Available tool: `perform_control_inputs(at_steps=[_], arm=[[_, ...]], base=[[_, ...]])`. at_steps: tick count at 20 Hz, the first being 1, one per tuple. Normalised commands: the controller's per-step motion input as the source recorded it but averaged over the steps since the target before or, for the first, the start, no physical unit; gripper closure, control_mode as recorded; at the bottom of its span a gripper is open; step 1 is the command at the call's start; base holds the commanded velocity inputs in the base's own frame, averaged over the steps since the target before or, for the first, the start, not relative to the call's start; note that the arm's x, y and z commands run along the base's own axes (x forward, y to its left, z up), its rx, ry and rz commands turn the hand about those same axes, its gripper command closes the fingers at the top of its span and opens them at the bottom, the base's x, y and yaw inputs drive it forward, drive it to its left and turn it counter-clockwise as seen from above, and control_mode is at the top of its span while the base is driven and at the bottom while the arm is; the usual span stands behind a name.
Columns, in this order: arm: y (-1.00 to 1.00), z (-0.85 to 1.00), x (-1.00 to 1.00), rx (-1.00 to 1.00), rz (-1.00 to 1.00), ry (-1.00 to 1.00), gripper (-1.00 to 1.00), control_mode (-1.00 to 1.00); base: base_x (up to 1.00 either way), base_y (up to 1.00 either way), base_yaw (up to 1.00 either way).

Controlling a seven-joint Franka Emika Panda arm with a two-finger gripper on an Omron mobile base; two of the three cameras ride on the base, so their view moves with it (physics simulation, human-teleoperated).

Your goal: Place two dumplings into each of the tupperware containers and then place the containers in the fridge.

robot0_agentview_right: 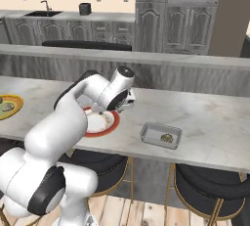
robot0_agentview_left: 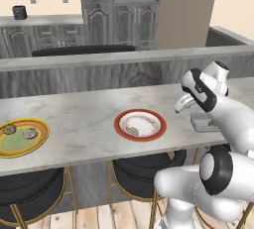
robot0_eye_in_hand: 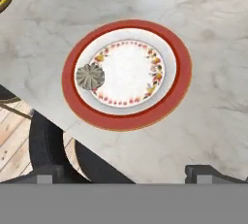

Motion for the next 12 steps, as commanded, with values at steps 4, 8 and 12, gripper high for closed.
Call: perform_control_inputs(at_steps=[4, 8, 12], arm=[[1.0, 0.02, 0.0, -0.26, 0.31, 0.22, -1.0, -1.0], [1.0, -0.31, 0.0, -0.24, 0.14, 0.14, -1.0, -1.0], [1.0, -0.56, 0.17, -0.13, -0.1, 0.03, -1.0, -1.0]], base=[[0.0, 0.0, 0.0], [0.0, 0.0, 0.0], [0.0, 0.0, 0.0]])
